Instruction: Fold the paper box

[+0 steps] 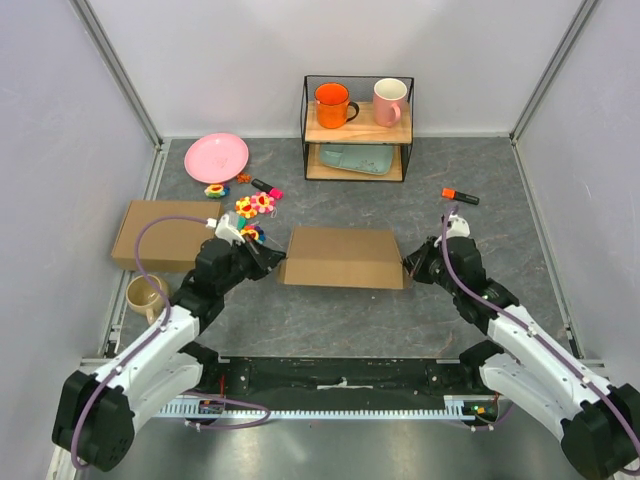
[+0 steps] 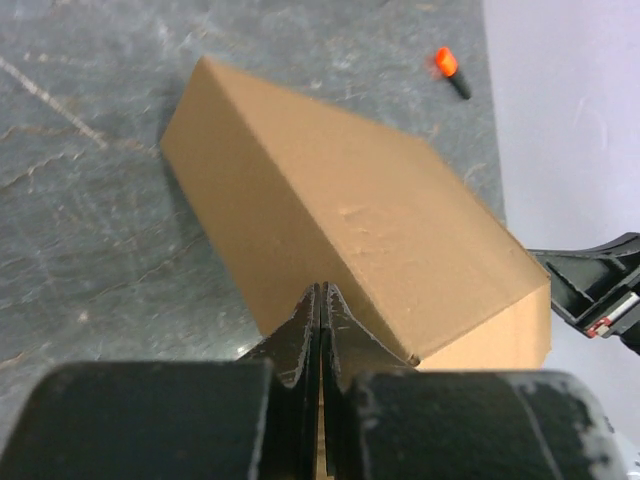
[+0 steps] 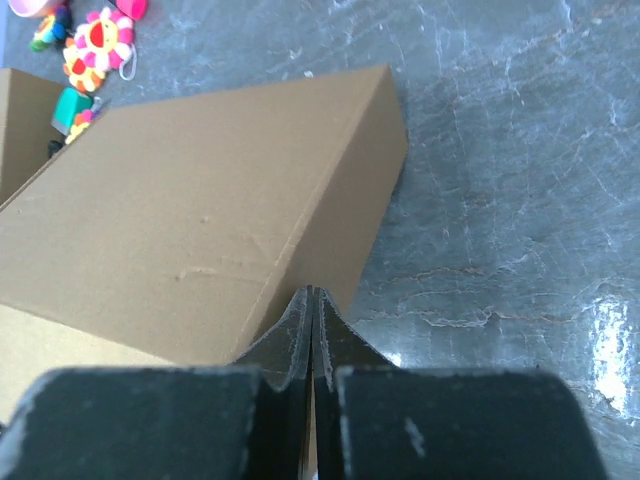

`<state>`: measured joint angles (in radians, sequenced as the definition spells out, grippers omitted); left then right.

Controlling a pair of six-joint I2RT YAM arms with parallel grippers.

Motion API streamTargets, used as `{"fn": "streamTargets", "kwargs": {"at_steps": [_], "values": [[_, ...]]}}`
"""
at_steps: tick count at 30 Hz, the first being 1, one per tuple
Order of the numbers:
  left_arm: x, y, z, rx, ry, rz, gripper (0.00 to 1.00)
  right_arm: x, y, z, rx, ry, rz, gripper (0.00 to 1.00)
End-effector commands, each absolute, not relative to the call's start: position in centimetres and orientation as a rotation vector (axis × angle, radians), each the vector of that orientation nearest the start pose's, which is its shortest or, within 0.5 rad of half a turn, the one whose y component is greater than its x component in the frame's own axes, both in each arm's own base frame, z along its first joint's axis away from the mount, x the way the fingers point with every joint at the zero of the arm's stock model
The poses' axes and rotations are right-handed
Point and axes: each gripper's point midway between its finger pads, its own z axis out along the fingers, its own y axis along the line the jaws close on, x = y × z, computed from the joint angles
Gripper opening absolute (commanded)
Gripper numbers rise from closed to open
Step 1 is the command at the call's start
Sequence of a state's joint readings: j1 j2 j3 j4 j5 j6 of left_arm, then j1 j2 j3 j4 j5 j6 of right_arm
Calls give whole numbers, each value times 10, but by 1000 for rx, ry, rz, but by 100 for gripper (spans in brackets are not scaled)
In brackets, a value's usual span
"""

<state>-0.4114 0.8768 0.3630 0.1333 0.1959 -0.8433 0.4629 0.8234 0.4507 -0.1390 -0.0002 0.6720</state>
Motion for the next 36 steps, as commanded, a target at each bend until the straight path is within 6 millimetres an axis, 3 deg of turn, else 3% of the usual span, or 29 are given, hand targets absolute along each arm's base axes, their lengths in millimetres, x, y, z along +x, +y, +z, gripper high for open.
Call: {"fn": "streamTargets", "kwargs": {"at_steps": [1, 8, 24, 36], "values": [[243, -209, 198, -166, 1964, -1199, 2, 250, 183, 194, 131, 2021, 870, 0], [254, -216, 229, -133, 1928, -1218, 2, 257, 183, 208, 156, 2023, 856, 0], [274, -220, 202, -225, 2044, -1168, 2, 302, 176, 203, 241, 2164, 615, 0], [276, -229, 236, -198, 2070, -1207, 2, 307, 185, 235, 231, 2190, 638, 0]]}}
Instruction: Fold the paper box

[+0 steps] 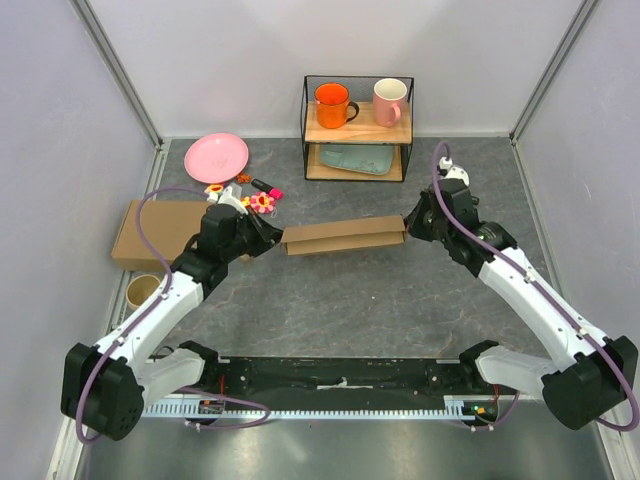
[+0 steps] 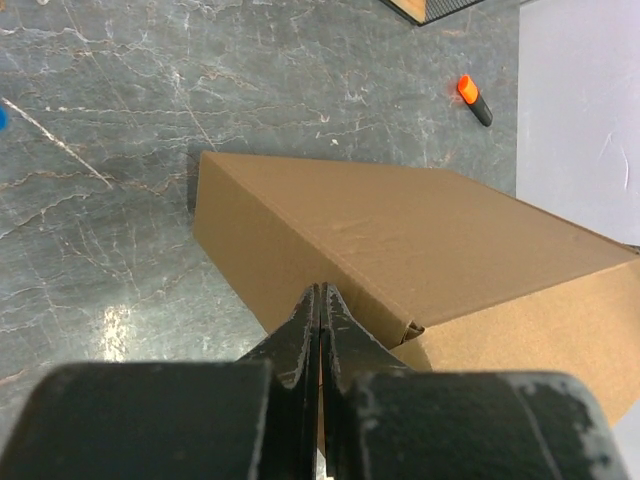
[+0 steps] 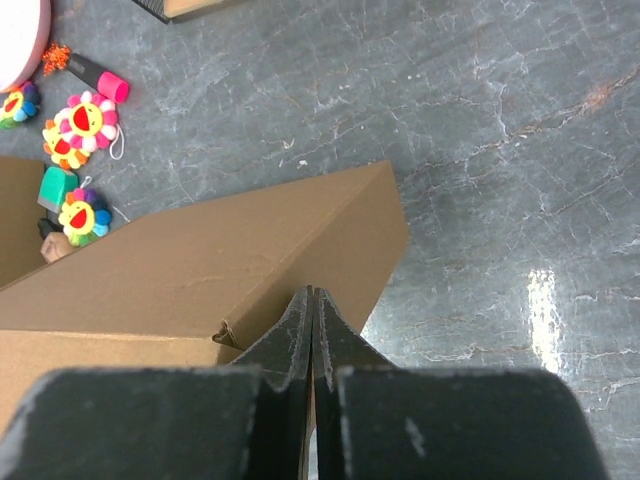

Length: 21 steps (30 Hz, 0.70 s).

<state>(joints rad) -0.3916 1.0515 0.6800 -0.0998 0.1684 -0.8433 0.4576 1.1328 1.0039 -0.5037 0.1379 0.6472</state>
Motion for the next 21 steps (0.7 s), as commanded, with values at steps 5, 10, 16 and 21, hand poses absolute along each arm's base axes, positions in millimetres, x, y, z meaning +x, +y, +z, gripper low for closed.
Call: {"fn": "streamTargets", "kwargs": {"at_steps": [5, 10, 16, 21], "values": [[276, -232, 235, -195, 2121, -1202, 2, 309, 187, 228, 223, 2232, 626, 0], [267, -233, 248, -166, 2118, -1239, 2, 299, 187, 226, 220, 2238, 650, 0], [248, -229, 261, -126, 2122, -1256, 2, 278, 188, 229, 213, 2265, 717, 0], [234, -229, 259, -132, 2176, -1293, 2, 264, 196, 223, 225, 2330, 790, 0]]}}
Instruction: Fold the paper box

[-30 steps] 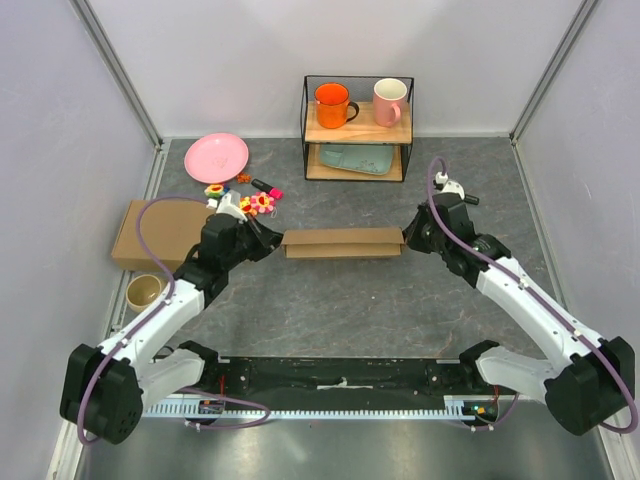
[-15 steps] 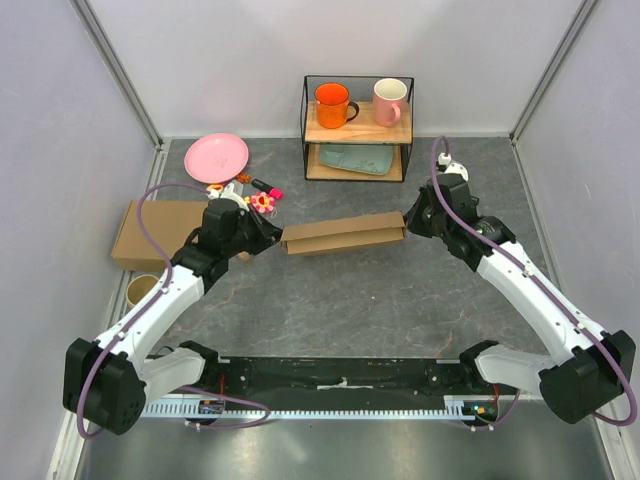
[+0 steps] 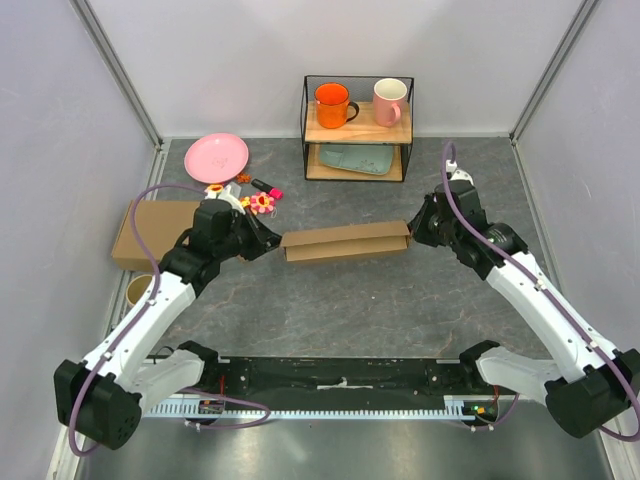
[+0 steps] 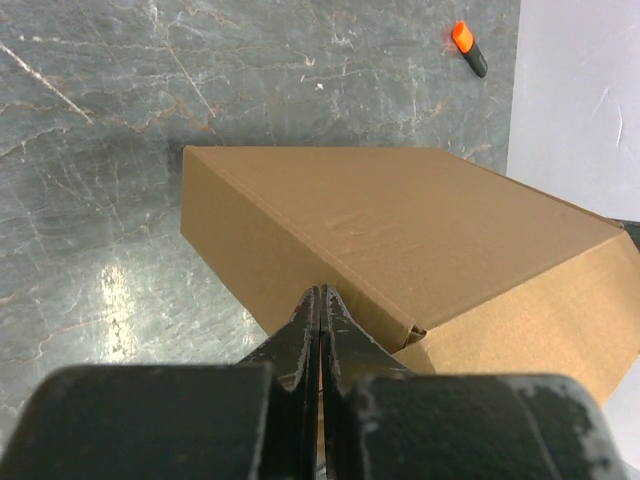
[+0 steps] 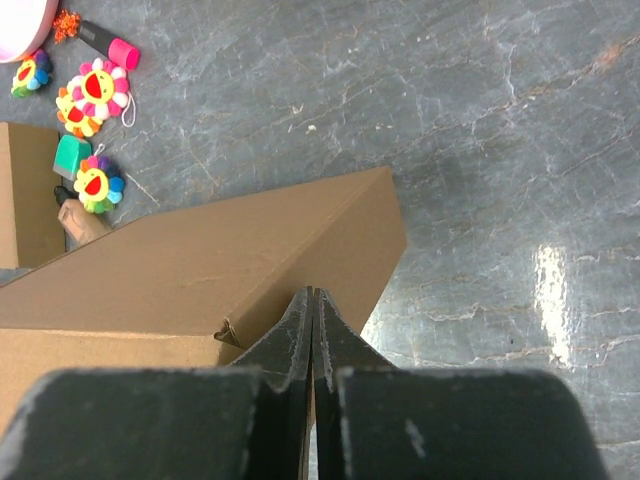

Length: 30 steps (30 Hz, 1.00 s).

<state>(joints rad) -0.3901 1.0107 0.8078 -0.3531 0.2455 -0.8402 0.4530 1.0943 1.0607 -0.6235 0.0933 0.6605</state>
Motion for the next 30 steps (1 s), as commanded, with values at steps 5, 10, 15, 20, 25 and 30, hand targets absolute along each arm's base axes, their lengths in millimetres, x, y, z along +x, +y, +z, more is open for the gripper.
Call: {"fn": "streamTargets", "kwargs": {"at_steps": [5, 10, 15, 20, 25, 30], "values": [[232, -229, 257, -156, 2208, -1292, 2, 259, 201, 212, 253, 2377, 825, 0], [236, -236, 258, -176, 2256, -1337, 3, 263, 208, 201, 286, 2436, 861, 0], [249, -240, 253, -208, 2296, -1340, 4, 275, 211, 194, 311, 2466, 876, 1], [263, -243, 244, -214, 2335, -1340, 5, 291, 207, 177, 306, 2512, 852, 5], [274, -236, 235, -217, 2342, -1284, 13, 300, 192, 175, 298, 2487, 744, 22], [280, -223, 236, -223, 2325, -1218, 13, 302, 177, 177, 281, 2473, 665, 27]]}}
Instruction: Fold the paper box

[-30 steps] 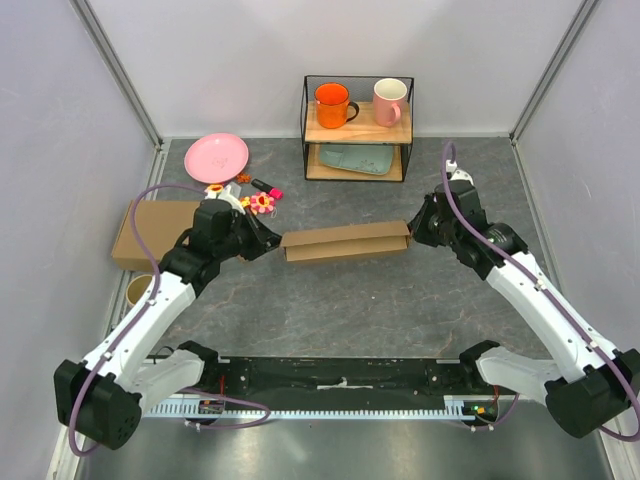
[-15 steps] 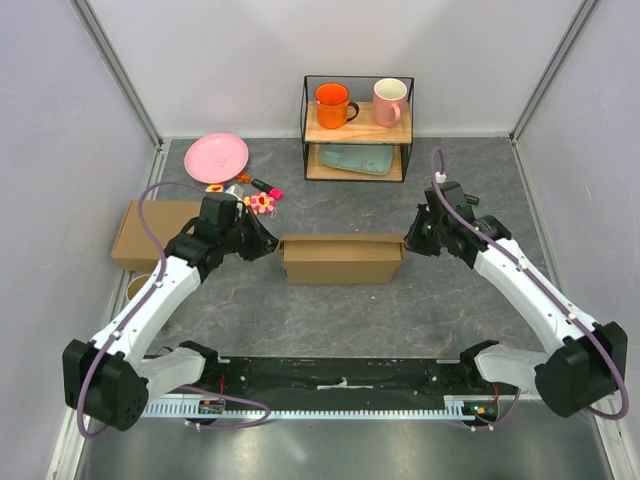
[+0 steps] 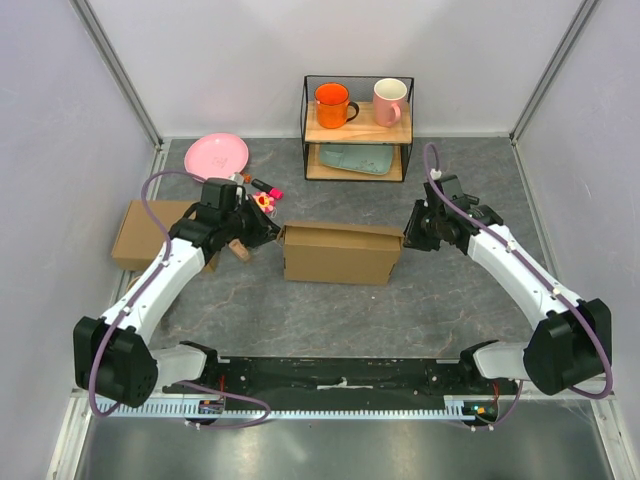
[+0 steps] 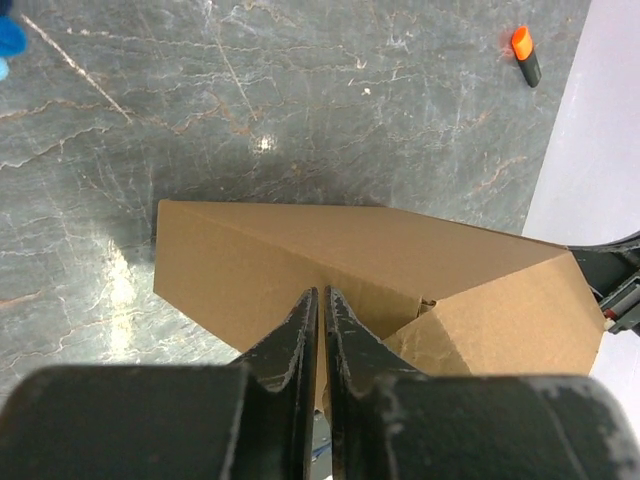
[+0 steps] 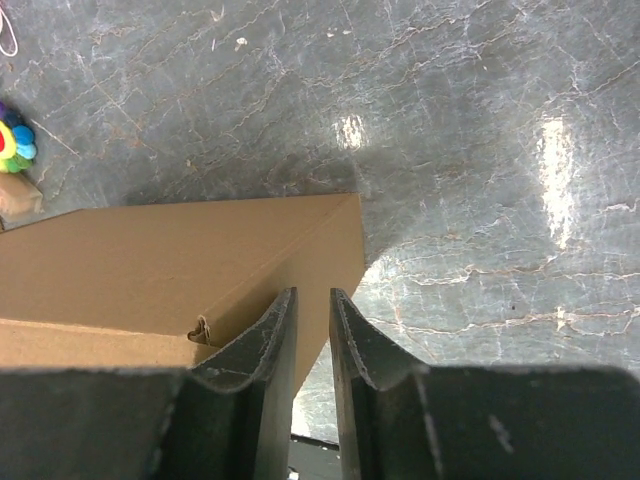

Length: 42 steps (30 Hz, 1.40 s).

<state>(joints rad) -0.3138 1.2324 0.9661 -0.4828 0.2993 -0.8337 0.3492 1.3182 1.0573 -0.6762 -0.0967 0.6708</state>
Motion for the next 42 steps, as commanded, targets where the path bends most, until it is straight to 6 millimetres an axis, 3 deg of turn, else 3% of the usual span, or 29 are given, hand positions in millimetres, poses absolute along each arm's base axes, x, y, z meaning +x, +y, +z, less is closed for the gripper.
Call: {"fn": "streamTargets", "kwargs": {"at_steps": [1, 14, 27, 33, 36, 40, 42], "values": [[279, -222, 237, -216, 2320, -1212, 14, 301, 175, 177, 280, 2472, 661, 28], [275, -195, 207, -245, 2374, -995, 20, 299, 156, 182, 267, 2447, 532, 34], [272, -158, 142, -356, 2511, -752, 27, 303, 142, 164, 270, 2474, 424, 36], [279, -140, 136, -416, 2509, -696, 30, 306, 133, 161, 276, 2482, 396, 37], [282, -126, 136, -442, 2501, -663, 31, 309, 111, 162, 307, 2469, 307, 38], [291, -88, 143, -544, 2441, -549, 33, 316, 70, 185, 410, 2383, 197, 39], [291, -76, 155, -570, 2395, -506, 34, 315, 65, 206, 429, 2311, 197, 39]]}}
